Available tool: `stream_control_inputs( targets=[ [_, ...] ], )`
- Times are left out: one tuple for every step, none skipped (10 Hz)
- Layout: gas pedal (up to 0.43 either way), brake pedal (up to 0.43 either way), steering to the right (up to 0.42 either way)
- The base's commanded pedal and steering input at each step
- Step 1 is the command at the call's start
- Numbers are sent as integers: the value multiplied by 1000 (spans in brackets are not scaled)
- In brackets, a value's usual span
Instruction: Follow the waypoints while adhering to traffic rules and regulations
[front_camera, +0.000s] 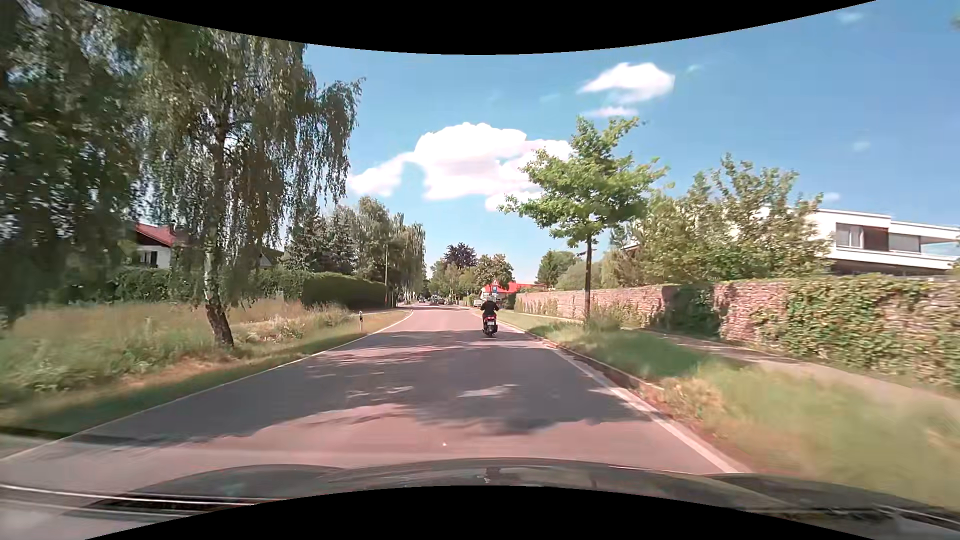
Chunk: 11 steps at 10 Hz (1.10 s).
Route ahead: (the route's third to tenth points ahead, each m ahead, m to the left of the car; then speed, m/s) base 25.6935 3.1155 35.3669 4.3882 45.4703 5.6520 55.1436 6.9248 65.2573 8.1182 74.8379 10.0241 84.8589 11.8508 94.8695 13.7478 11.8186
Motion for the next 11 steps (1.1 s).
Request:
stream_control_inputs(
  targets=[
    [130, 12, -35],
    [130, 6, -34],
    [130, 12, -34],
    [130, 6, -34],
    [130, 12, -33],
    [130, 12, -32],
    [130, 12, -31],
    [130, 12, -31],
    [130, 6, -30],
    [130, 12, -26],
    [130, 12, -21]
  ],
)
